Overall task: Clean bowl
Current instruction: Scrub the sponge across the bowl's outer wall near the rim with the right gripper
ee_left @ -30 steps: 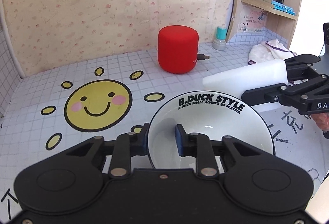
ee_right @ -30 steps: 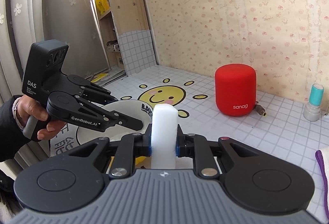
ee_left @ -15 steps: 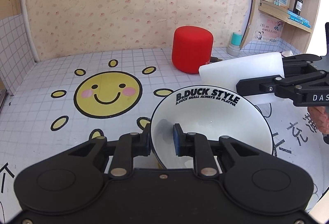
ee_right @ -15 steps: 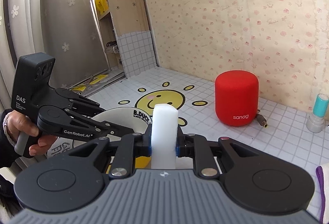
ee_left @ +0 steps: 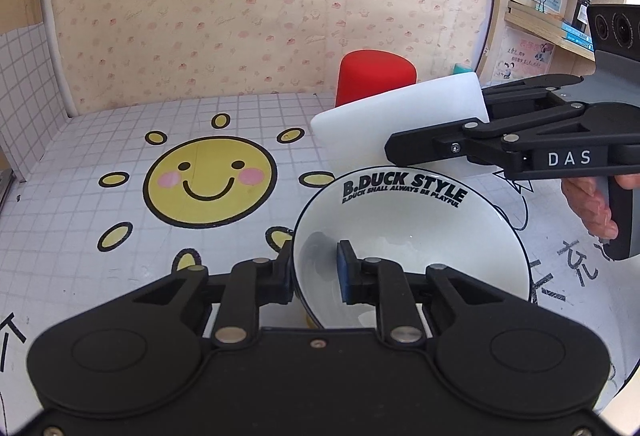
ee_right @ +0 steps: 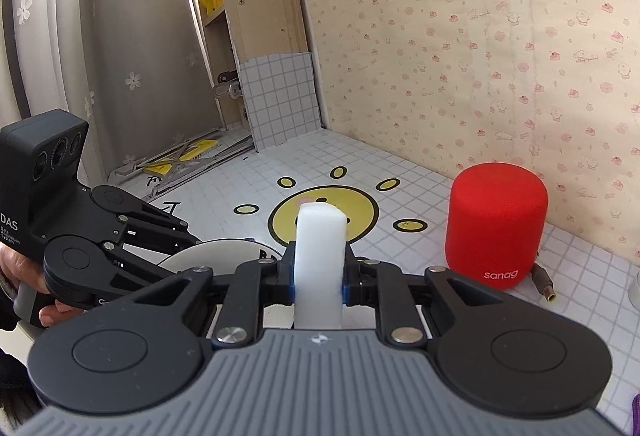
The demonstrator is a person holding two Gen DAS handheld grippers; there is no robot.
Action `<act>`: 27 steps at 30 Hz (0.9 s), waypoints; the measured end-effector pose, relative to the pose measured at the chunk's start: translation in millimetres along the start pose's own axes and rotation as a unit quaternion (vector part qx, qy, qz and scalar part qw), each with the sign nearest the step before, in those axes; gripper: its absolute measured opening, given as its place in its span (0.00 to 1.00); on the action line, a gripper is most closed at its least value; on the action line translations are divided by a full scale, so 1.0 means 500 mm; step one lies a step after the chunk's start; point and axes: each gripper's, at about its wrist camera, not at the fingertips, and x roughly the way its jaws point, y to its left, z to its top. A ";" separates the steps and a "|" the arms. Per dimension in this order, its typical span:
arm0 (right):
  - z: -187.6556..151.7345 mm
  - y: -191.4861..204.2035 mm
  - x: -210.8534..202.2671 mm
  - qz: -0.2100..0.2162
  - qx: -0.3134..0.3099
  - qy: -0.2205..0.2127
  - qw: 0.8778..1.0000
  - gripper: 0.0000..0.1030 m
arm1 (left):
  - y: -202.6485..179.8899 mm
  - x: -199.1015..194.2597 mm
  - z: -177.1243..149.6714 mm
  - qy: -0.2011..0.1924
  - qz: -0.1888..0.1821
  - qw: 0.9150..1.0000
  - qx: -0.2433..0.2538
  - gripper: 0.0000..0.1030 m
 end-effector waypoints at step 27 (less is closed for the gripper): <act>-0.057 0.007 -0.093 -0.009 0.011 -0.002 1.000 0.20 | -0.011 -0.006 -0.007 -0.001 0.017 1.000 0.003 0.22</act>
